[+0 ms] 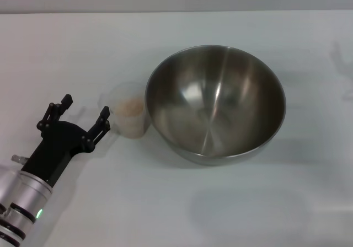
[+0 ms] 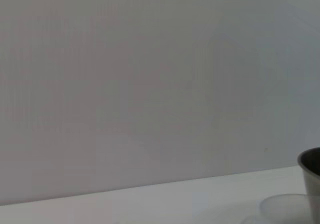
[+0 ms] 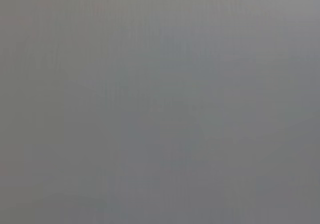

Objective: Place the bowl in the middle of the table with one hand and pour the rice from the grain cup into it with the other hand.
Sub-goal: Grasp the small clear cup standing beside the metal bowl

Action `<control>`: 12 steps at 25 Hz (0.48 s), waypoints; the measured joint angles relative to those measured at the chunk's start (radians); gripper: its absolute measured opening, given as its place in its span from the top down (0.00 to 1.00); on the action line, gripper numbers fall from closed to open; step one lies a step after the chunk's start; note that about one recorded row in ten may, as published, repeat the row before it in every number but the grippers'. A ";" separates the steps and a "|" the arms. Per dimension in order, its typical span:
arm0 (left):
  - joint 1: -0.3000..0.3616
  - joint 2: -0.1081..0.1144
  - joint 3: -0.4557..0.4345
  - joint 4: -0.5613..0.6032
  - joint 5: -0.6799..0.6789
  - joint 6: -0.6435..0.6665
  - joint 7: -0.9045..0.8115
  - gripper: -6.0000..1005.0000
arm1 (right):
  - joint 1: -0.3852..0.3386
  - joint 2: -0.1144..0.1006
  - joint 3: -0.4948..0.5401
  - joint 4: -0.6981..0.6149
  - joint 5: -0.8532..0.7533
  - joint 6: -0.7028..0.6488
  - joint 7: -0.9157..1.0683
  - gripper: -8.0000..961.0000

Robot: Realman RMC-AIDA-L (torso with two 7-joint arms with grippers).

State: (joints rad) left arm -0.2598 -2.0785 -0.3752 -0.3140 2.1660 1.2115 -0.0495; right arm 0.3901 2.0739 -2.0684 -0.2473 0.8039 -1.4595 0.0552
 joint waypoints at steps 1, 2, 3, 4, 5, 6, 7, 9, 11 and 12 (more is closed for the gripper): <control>-0.004 0.000 -0.002 0.001 -0.001 -0.003 0.000 0.18 | 0.000 0.000 0.000 0.000 0.000 -0.002 0.000 0.14; -0.008 0.000 -0.003 0.003 -0.002 -0.007 0.000 0.18 | -0.001 0.000 0.000 0.000 0.000 -0.002 0.000 0.14; -0.012 0.000 -0.004 0.006 -0.002 -0.011 0.000 0.18 | -0.001 0.000 0.000 0.000 0.000 -0.003 0.000 0.14; -0.017 0.000 -0.006 0.009 -0.002 -0.018 0.000 0.18 | -0.001 0.000 0.000 0.000 0.000 -0.004 -0.001 0.14; -0.022 0.000 -0.007 0.013 -0.003 -0.024 0.000 0.18 | -0.001 0.000 0.000 0.000 0.000 -0.005 -0.001 0.14; -0.025 0.000 -0.008 0.015 -0.003 -0.031 0.000 0.18 | -0.002 0.000 0.000 0.000 0.000 -0.005 -0.001 0.14; -0.030 0.000 -0.012 0.017 -0.003 -0.042 0.000 0.18 | -0.002 0.000 -0.001 0.000 0.000 -0.006 -0.001 0.14; -0.037 0.000 -0.019 0.017 -0.003 -0.057 0.000 0.18 | -0.002 0.000 -0.001 0.000 0.000 -0.006 -0.001 0.14; -0.045 0.000 -0.030 0.017 -0.003 -0.072 0.001 0.18 | -0.002 0.000 -0.001 0.000 0.000 -0.006 -0.001 0.14; -0.045 0.000 -0.030 0.017 -0.003 -0.072 0.001 0.18 | -0.003 0.000 -0.001 0.000 0.000 -0.006 -0.001 0.14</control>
State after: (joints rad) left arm -0.3046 -2.0785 -0.4049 -0.2968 2.1628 1.1390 -0.0490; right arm 0.3875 2.0739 -2.0692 -0.2469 0.8039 -1.4654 0.0541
